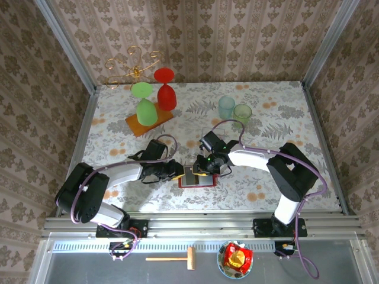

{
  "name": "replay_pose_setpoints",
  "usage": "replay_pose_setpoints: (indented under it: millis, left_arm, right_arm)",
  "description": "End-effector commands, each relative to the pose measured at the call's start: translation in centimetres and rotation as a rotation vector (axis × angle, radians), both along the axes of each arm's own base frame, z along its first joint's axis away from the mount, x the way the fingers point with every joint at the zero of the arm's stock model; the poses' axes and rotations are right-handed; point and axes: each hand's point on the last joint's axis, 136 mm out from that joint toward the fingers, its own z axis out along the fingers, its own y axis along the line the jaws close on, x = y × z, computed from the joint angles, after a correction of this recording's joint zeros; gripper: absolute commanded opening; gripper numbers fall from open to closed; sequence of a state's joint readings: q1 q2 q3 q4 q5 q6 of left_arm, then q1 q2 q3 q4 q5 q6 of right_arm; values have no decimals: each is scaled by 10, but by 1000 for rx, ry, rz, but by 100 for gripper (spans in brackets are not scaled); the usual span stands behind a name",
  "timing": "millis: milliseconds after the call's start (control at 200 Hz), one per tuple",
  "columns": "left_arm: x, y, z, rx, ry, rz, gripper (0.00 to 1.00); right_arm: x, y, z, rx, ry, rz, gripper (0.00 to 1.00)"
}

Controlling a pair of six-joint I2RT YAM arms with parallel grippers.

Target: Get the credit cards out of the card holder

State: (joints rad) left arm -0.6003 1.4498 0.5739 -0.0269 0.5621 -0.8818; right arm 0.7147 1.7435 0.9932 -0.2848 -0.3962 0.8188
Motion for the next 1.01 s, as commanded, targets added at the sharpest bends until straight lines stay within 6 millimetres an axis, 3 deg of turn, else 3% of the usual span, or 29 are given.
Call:
replay_pose_setpoints:
  millis: [0, 230, 550, 1000]
  left_arm:
    - [9, -10, 14, -53, -37, -11, 16]
    - [6, -17, 5, -77, -5, -23, 13]
    - [-2, -4, -10, -6, 21, -19, 12]
    - [-5, -1, -16, 21, 35, -24, 12]
  right_arm:
    - [-1, 5, 4, 33, 0, -7, 23]
    - [-1, 8, -3, 44, 17, -8, 23]
    - [-3, 11, -13, 52, 37, -4, 23]
    - [-5, -5, -20, -38, 33, -8, 26]
